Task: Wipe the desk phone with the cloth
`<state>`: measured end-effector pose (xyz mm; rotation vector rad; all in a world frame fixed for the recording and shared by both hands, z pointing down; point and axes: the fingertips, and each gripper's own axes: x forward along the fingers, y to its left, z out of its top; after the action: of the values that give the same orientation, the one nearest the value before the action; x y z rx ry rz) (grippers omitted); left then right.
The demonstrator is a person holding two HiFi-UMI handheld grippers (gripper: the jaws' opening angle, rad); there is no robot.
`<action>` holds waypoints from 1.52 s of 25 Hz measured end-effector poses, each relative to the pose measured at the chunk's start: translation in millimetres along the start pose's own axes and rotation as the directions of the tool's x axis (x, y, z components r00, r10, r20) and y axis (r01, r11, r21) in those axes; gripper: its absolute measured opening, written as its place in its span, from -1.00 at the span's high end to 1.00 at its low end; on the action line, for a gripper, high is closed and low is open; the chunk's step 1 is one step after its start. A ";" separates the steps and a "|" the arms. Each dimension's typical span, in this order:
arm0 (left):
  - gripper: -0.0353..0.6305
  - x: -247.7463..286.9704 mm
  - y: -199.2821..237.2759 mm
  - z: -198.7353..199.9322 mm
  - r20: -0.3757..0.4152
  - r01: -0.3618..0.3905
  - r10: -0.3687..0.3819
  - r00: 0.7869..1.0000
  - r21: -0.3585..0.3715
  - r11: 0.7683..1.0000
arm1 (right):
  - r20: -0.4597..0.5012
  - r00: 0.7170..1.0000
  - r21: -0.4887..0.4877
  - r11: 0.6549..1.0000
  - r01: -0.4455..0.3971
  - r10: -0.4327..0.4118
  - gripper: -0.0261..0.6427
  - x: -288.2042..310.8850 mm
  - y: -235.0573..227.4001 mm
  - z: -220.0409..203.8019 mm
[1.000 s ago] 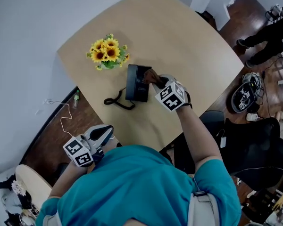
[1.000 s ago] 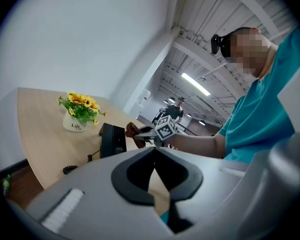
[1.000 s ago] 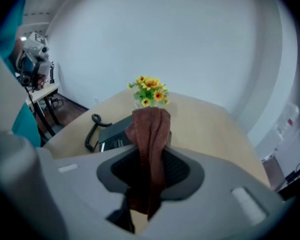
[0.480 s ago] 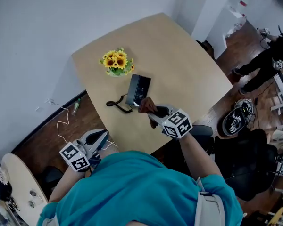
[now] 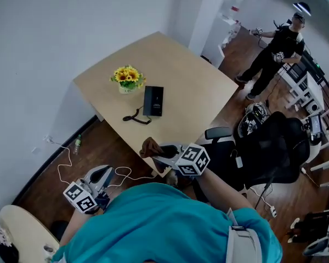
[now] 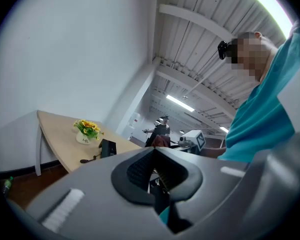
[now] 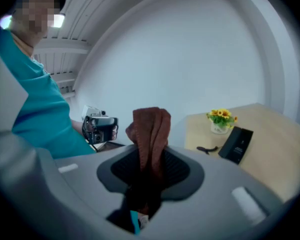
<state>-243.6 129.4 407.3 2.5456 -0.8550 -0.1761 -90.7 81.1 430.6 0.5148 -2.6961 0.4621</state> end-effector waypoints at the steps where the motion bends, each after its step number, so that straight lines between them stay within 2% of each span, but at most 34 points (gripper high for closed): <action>1: 0.88 -8.8 -5.9 -1.1 0.004 0.002 -0.002 1.000 -0.001 1.000 | -0.007 1.000 -0.009 1.000 -0.002 0.002 0.58 -5.4 15.3 -1.1; 8: 0.88 -21.1 -66.5 -8.3 0.043 0.043 -0.044 0.998 0.018 0.999 | 0.020 1.000 -0.028 1.000 0.009 -0.008 0.58 -58.9 71.0 -9.0; 12: 0.88 -11.6 -112.5 -34.8 0.052 0.010 -0.011 0.999 0.012 1.000 | 0.058 0.998 -0.046 0.999 -0.025 0.027 0.58 -106.8 93.5 -28.1; 15: 0.88 7.4 -157.6 -60.8 0.069 -0.029 0.029 0.997 0.000 1.000 | 0.074 0.995 -0.014 0.998 -0.059 0.060 0.58 -149.7 105.7 -60.1; 18: 0.88 23.2 -206.1 -101.2 0.049 -0.060 0.062 0.997 -0.041 0.997 | 0.092 0.992 0.056 0.994 -0.093 0.088 0.58 -187.6 124.9 -103.7; 21: 0.88 28.4 -236.6 -127.8 0.029 -0.097 0.098 0.995 -0.051 0.994 | 0.117 0.991 0.111 0.990 -0.085 0.071 0.58 -206.8 133.0 -138.8; 23: 0.88 24.8 -246.2 -128.6 0.042 -0.131 0.133 0.990 -0.044 0.990 | 0.131 0.991 0.123 0.991 -0.045 0.028 0.58 -212.3 131.8 -150.0; 26: 0.88 19.0 -252.2 -127.4 0.060 -0.162 0.164 0.985 -0.041 0.986 | 0.170 0.985 0.088 0.996 0.012 -0.027 0.59 -218.8 129.4 -144.6; 30: 0.88 6.5 -254.7 -132.3 0.041 -0.140 0.142 0.989 -0.039 0.989 | 0.257 0.966 0.188 0.982 -0.032 -0.018 0.59 -213.8 136.8 -131.1; 32: 0.88 -7.0 -248.8 -131.5 0.031 -0.135 0.136 0.990 -0.040 0.990 | 0.260 0.966 0.226 0.972 -0.061 0.001 0.60 -199.4 148.8 -131.9; 38: 0.88 -25.0 -223.6 -110.8 0.040 -0.103 0.106 0.994 -0.066 0.993 | 0.225 0.974 0.124 0.992 -0.035 0.007 0.61 -167.9 171.6 -111.9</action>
<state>-113.9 344.0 404.7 2.4395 -0.9811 -0.2224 17.2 322.8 420.1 0.6074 -2.9031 0.6193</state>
